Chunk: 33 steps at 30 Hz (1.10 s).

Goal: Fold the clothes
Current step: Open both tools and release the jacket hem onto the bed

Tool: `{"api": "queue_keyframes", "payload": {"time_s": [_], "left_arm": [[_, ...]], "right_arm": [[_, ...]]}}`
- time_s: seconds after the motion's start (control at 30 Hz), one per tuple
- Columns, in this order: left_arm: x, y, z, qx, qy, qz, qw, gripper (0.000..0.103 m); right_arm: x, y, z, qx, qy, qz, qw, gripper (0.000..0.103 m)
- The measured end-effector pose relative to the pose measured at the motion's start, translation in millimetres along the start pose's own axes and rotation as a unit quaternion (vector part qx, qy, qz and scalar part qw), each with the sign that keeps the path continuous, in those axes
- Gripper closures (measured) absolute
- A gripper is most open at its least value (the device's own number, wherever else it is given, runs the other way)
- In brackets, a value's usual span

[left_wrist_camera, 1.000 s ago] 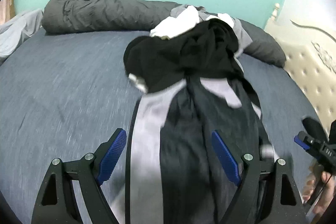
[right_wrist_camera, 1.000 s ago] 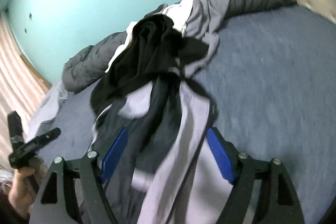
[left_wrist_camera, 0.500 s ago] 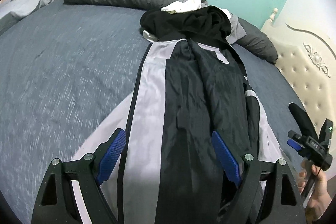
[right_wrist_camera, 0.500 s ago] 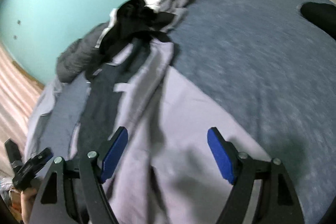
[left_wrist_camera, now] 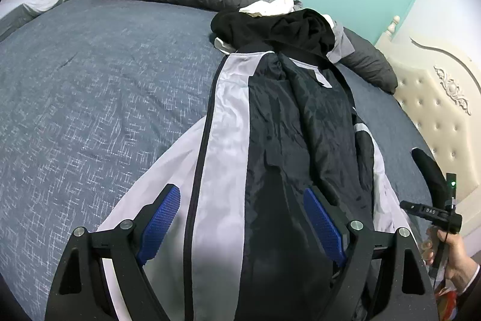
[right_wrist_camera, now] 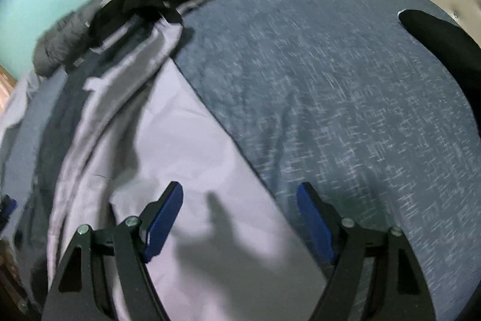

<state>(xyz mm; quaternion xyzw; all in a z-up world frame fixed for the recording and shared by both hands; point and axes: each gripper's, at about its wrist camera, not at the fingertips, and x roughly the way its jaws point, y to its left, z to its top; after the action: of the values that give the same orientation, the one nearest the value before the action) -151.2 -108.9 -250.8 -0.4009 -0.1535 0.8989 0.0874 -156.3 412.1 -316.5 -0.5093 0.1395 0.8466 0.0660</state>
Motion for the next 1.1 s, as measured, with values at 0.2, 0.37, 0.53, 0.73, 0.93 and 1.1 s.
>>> {"api": "queue_keyframes", "payload": {"time_s": [0.2,0.37,0.53,0.73,0.93,1.1], "left_arm": [[2,2,-2,0.002,0.003,0.000,1.0000,0.016],[0,6,-1,0.006,-0.003,0.014,0.9999,0.016],[1,13,-1,-0.005,-0.001,0.012,0.9999,0.016],[-2,15,0,-0.003,-0.004,0.016,0.9999,0.016],[-3,16,0,-0.005,-0.005,0.015,0.9999,0.015],[-4,16,1,-0.008,-0.004,0.012,0.9999,0.015]], "right_arm": [[19,-2,-3,-0.032,0.040,-0.012,0.999,0.045],[24,4,-11,-0.062,0.046,-0.014,0.997,0.080],[15,6,-13,-0.086,0.031,-0.027,0.995,0.098],[-15,1,-9,-0.108,-0.003,-0.042,0.993,0.101],[-44,-19,8,-0.097,-0.033,-0.079,0.992,0.101],[-58,-48,30,-0.082,-0.048,-0.126,0.987,0.102]]}}
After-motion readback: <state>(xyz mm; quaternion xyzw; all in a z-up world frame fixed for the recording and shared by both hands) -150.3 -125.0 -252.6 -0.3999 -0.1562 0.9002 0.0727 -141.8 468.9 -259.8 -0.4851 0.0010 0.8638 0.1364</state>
